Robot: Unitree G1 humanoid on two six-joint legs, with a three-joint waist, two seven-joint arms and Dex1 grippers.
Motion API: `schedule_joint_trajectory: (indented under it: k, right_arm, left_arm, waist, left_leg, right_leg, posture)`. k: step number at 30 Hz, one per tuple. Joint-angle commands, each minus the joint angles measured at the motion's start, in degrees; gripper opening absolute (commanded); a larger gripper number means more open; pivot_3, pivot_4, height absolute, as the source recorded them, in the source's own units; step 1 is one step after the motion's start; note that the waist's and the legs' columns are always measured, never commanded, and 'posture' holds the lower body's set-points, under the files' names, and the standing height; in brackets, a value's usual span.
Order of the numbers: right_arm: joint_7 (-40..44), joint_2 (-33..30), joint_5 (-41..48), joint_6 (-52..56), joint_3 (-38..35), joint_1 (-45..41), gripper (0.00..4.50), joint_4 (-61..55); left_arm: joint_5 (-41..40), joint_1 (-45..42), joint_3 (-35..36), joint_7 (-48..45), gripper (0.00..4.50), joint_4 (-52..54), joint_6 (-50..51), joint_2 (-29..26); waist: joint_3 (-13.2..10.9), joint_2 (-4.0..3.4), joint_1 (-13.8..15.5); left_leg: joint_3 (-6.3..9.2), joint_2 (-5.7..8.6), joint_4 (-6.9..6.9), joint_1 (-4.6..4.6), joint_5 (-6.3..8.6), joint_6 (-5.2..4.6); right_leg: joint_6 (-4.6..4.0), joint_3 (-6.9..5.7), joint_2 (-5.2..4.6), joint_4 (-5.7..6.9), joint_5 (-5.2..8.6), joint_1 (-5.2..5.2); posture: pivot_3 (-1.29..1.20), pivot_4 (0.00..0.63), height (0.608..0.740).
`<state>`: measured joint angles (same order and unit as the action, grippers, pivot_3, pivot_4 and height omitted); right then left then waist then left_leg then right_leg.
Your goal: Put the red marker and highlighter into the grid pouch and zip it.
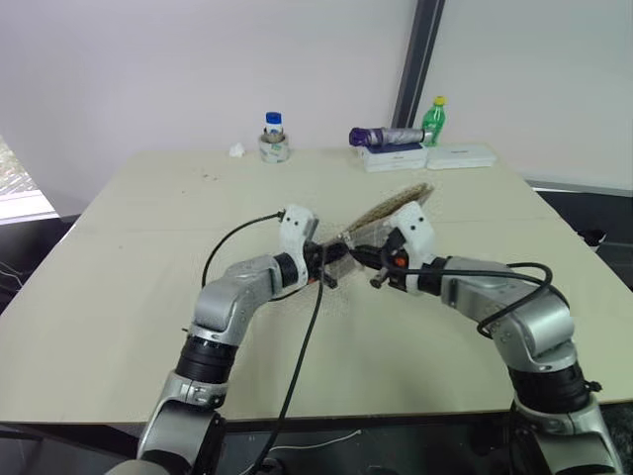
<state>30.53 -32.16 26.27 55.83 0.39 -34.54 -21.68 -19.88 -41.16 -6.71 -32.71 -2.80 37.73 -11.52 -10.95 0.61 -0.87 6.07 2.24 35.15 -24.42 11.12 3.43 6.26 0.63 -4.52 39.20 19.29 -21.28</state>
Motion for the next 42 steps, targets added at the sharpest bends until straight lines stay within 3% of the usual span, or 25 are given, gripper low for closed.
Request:
schedule_joint_trajectory:
  k: [1, 11, 23, 26, 32, 39, 42]
  right_arm:
    - [0.99, -4.53, -0.7, -1.75, -4.94, -1.07, 0.04, 0.54]
    - [2.98, -15.93, -4.97, -7.72, -10.62, 1.73, 0.04, 9.84]
    - [8.02, -14.39, -4.15, -16.08, -7.8, 4.62, 0.04, 11.2]
    - [12.52, -14.06, -0.67, -14.77, -7.57, 5.79, 0.9, 10.05]
    - [11.51, -12.38, -2.86, -17.37, -7.18, 6.56, 3.89, 11.28]
    - [10.43, -11.22, -5.8, -20.51, -6.46, 9.51, 3.89, 13.26]
    - [10.52, -10.87, -6.76, -22.05, -6.2, 11.1, 3.94, 14.46]
  left_arm:
    - [3.94, 0.84, -1.47, -2.56, 0.0, -0.19, -6.52, -3.69]
    - [4.1, 5.94, -0.05, -7.37, 0.0, 0.97, -10.09, -10.58]
    - [1.98, 9.55, 2.7, -5.06, 0.0, 7.07, -7.46, -10.94]
    - [2.36, 9.98, 2.61, -3.53, 0.0, 8.01, -7.38, -10.28]
    - [4.52, 11.97, 1.63, -2.06, 0.0, 8.71, -9.13, -10.74]
    - [4.77, 15.05, 0.73, -3.43, 0.0, 9.84, -9.3, -11.47]
    - [3.61, 15.93, 1.34, -3.76, 1.11, 10.49, -8.25, -11.1]
  waist:
    - [0.0, 0.0, 0.0]
    - [0.0, 0.0, -0.26]
    - [0.0, 0.0, -0.17]
    - [0.0, 0.0, -0.09]
    - [0.0, 0.0, -0.19]
    - [0.01, -0.01, -0.14]
    - [0.01, -0.01, -0.1]
  left_leg:
    - [0.0, 0.0, 0.0, 0.0, 0.0, 0.0]
    - [-0.09, -0.05, -0.03, 0.02, 0.01, -0.01]
    - [-0.11, -0.08, -0.02, 0.01, 0.01, -0.02]
    - [-0.09, -0.08, -0.01, 0.02, 0.01, -0.01]
    - [-0.1, -0.08, 0.0, 0.04, 0.01, -0.01]
    - [-0.1, -0.08, -0.01, 0.04, 0.01, -0.01]
    - [-0.1, -0.08, 0.0, 0.04, 0.01, -0.01]
  right_leg:
    - [0.0, 0.0, 0.0, 0.0, 0.0, 0.0]
    - [0.0, 0.08, 0.01, -0.01, 0.0, -0.02]
    - [0.0, 0.1, 0.01, 0.0, 0.0, -0.02]
    - [0.0, 0.08, 0.01, 0.0, 0.0, 0.01]
    - [-0.01, 0.1, 0.01, 0.01, 0.0, 0.0]
    - [-0.01, 0.1, 0.02, 0.01, 0.0, 0.01]
    - [-0.01, 0.1, 0.02, 0.01, 0.0, 0.02]
  posture:
    - [0.0, 0.15, 0.737]
    - [0.0, 0.15, 0.737]
    - [0.0, 0.15, 0.737]
    - [0.0, 0.15, 0.737]
    - [0.0, 0.15, 0.737]
    - [0.0, 0.15, 0.737]
    - [0.0, 0.15, 0.737]
